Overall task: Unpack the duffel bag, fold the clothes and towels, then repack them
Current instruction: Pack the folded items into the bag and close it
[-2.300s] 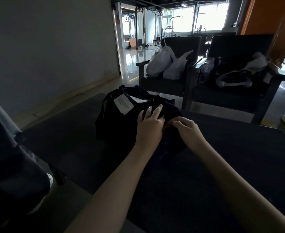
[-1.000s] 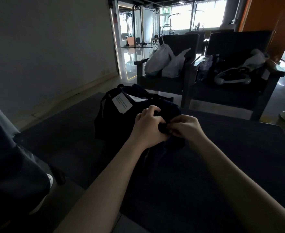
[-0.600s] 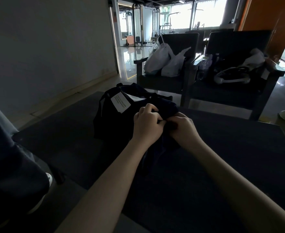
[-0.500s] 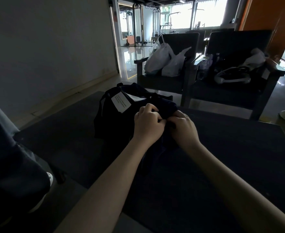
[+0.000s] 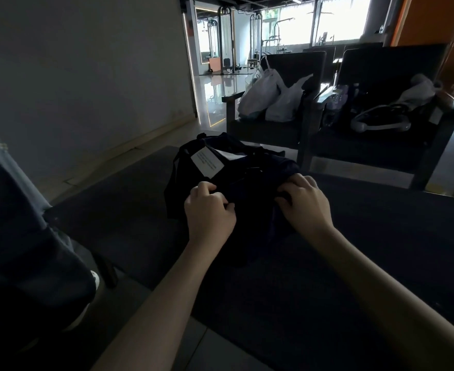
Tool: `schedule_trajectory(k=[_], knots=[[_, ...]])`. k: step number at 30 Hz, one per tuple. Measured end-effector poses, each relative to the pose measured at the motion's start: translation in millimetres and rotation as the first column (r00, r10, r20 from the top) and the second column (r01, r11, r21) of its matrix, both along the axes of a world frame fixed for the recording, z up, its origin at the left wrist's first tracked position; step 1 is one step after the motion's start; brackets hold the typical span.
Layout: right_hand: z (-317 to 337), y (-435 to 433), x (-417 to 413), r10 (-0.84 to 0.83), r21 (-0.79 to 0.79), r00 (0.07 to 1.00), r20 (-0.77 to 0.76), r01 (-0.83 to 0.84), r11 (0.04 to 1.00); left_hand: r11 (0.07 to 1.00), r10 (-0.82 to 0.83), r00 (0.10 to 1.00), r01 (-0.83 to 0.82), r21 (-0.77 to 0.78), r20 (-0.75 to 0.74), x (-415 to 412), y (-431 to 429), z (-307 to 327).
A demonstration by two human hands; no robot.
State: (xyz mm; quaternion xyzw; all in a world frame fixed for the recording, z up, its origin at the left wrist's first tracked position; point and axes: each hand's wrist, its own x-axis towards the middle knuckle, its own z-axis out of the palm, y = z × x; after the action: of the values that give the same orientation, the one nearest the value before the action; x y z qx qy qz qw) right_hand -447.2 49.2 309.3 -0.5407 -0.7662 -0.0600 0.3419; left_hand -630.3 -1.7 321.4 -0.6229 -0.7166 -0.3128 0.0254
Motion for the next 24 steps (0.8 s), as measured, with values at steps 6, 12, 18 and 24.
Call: schedule_trajectory(k=[6,12,18,24], knots=[[-3.7,-19.0,-40.1,0.142,0.390,0.959,0.245,-0.231,0.891,0.999,-0.044,0.979,0.045,0.000,0.197,4.6,-3.4,-4.1],[-10.1,-1.4,-53.5,0.043,0.325,0.907,0.419,-0.194,0.925,0.999,0.000,0.973,-0.012,0.050,0.232,3.8,-8.4,-11.4],[-5.1,0.7,-50.5,0.032,0.355,0.891,0.453,-0.213,0.910,0.989,0.135,0.907,-0.099,-0.110,0.399,-11.1,-11.2,-24.5],[-7.6,1.0,-55.9,0.033,0.347,0.895,0.445,-0.206,0.915,0.947,0.259,0.800,-0.100,-0.304,0.541,-21.3,-15.4,-45.9]])
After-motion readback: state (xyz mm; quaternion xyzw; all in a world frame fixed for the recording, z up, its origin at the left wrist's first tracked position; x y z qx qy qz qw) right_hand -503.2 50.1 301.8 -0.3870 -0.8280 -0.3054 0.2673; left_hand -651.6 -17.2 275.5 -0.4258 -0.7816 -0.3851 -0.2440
